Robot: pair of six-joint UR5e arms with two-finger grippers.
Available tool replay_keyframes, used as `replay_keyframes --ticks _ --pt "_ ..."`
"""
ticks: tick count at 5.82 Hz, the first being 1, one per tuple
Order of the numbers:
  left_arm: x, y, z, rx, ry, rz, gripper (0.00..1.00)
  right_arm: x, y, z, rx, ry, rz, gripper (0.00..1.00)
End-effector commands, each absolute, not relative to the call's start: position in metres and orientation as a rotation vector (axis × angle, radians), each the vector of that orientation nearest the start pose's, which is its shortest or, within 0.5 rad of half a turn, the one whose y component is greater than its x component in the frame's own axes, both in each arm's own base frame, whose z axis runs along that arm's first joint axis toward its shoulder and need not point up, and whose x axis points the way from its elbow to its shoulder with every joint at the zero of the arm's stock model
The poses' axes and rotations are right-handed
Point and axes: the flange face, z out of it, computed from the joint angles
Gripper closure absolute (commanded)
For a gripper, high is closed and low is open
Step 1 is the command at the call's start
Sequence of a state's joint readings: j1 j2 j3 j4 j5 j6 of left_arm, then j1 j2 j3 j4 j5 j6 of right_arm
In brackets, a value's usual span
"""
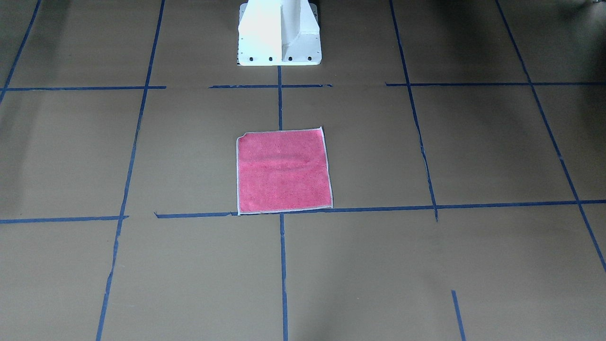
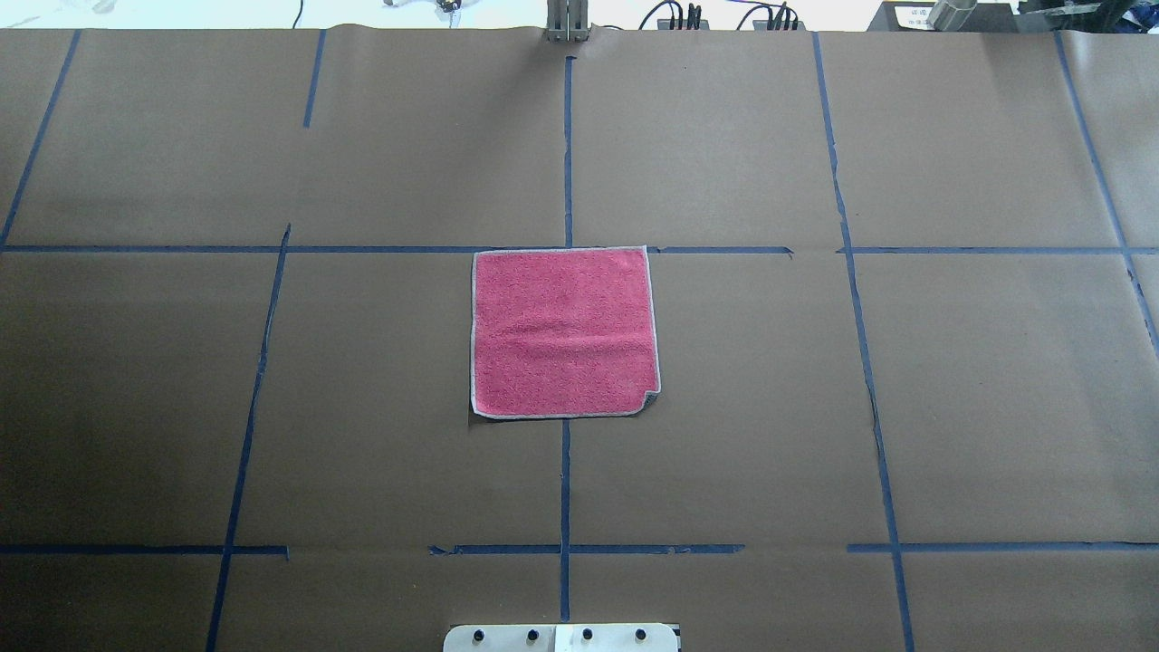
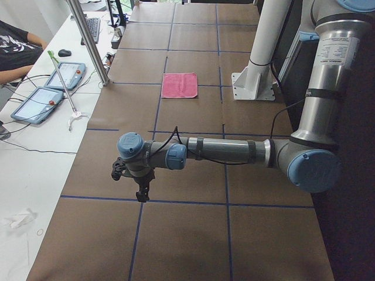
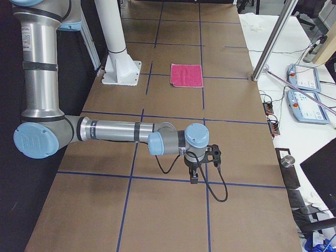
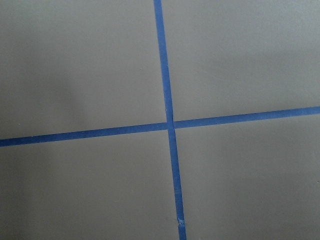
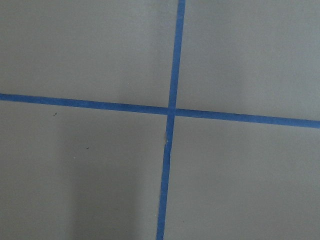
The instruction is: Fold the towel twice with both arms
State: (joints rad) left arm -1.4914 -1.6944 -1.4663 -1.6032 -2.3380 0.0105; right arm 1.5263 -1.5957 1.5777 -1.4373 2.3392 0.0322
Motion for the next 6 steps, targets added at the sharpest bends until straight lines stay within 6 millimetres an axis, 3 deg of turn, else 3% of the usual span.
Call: replay_keyframes --ticks 1,5,6 --pt "-0.021 -0.552 0.642 0.025 0.77 0.105 0.0 0.042 -0.492 0.655 0.077 -0.764 -0.057 0.0" --pt "-0.021 -0.552 0.64 0.027 0.77 0.105 0.0 0.041 -0.496 0.65 0.085 -0.779 -0.06 0.0" --pt "-0.017 -0.568 0.623 0.046 0.771 0.103 0.0 0.024 -0.518 0.627 0.109 -0.781 -0.094 0.0"
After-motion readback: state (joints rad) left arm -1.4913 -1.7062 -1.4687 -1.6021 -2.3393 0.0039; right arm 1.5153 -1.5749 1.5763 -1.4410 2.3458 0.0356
